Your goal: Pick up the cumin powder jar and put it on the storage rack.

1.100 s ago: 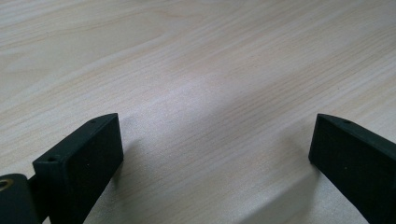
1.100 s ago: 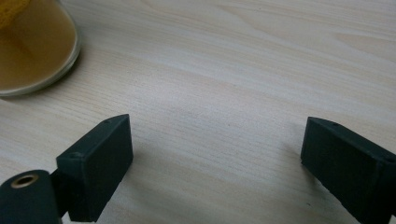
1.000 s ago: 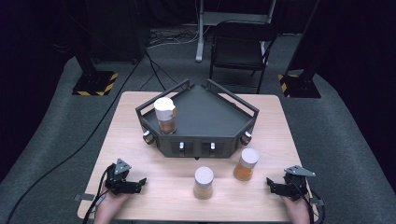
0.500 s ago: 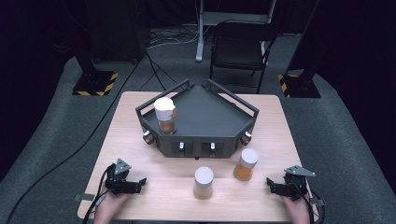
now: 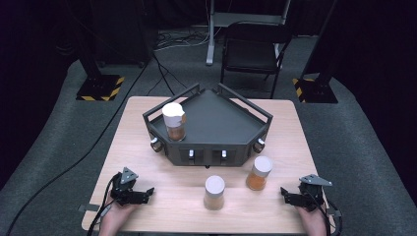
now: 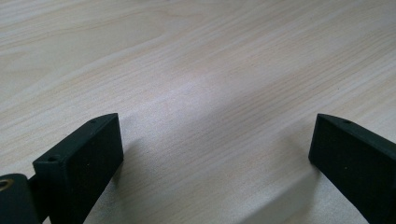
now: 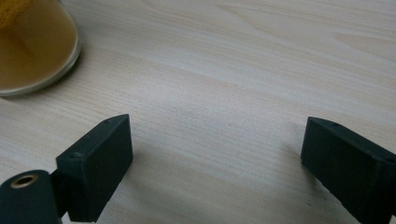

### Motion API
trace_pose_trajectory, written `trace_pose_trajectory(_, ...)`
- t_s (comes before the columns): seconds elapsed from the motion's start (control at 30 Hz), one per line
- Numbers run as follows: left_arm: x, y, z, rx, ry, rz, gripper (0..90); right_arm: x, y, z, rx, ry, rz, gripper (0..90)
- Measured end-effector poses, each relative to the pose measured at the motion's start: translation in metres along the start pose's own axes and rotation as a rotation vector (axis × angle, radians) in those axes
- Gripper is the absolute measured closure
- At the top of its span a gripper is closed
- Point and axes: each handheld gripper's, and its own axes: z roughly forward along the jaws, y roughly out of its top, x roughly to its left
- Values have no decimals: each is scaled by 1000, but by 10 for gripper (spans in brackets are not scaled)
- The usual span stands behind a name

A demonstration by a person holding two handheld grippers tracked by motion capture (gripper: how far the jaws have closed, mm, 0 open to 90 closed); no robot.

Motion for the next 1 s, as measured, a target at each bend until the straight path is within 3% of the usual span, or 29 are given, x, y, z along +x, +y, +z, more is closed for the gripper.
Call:
trace_pose_trajectory(0.63,0,0,0,-1,1,-2,25,1,0,-1,1,0,0,81)
trace_pose_trajectory(1.0,0,0,0,0,-1,-1,25,3,1,-6,-14,38,-13,92)
